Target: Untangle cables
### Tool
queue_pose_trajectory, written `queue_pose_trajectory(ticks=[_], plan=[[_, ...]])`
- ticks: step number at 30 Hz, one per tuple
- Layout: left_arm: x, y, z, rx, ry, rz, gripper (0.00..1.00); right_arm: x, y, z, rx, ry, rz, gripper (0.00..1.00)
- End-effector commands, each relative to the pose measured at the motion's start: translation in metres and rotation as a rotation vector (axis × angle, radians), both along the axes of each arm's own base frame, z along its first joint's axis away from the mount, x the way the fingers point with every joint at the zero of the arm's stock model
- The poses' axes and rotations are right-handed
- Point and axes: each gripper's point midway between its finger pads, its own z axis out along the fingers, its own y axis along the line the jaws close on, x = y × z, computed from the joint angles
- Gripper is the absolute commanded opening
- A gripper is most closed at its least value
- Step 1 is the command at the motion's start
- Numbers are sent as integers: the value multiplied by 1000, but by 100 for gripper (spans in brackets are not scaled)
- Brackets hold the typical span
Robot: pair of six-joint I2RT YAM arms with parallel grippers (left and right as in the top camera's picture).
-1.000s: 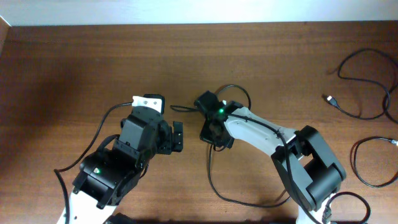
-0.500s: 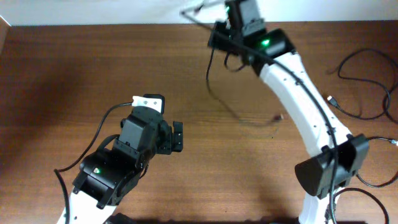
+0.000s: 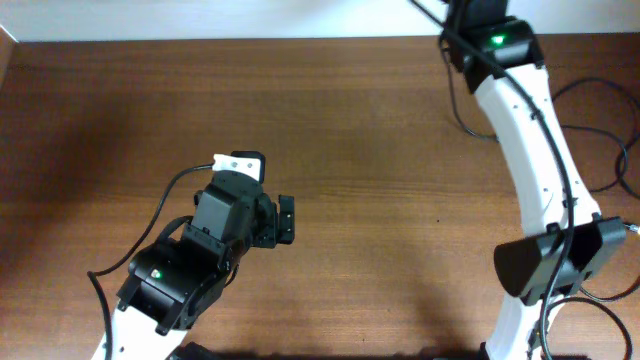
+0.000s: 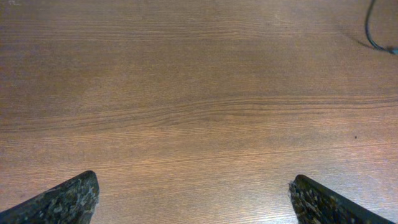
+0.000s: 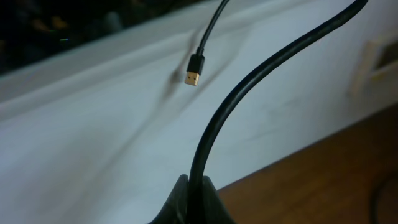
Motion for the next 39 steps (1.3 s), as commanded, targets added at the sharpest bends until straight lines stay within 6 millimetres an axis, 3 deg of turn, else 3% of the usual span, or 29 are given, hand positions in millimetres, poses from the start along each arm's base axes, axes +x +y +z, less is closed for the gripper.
queue_pose_trajectory(ticks=[1,3,12,16,21,27,30,31,32,33,34,35,39], plan=[[2,2,5,-8,-13,23,99,16,-31,-22,-11,30,-56,4],[2,2,5,-8,-13,23,99,23,-30,-26,13,24,-12,4],[2,2,5,-8,-13,23,99,36,-26,20,-5,-167,20,4],[2,2,5,-8,-13,23,99,32,-35,-21,-27,-9,6,4],[2,2,5,-8,-13,23,99,49,-42,-83,-40,114,-6,4],[2,2,5,-8,-13,23,99,52,-40,-136,-45,243,6,4],[2,2,5,-8,-13,23,99,53,-31,-153,-26,281,53,4],[2,2,5,-8,-13,23,99,54,-30,-156,-26,285,53,13],[2,2,5,-8,-13,22,99,53,-30,-157,-27,288,54,28],[2,2,5,-8,-13,23,99,52,-29,-158,-24,297,61,63],[2,2,5,-8,-13,23,99,52,-29,-158,-24,297,60,88],[2,2,5,-8,-13,23,99,52,-29,-159,-25,302,60,99],[2,2,5,-8,-13,23,99,44,-30,-170,-29,360,61,99]])
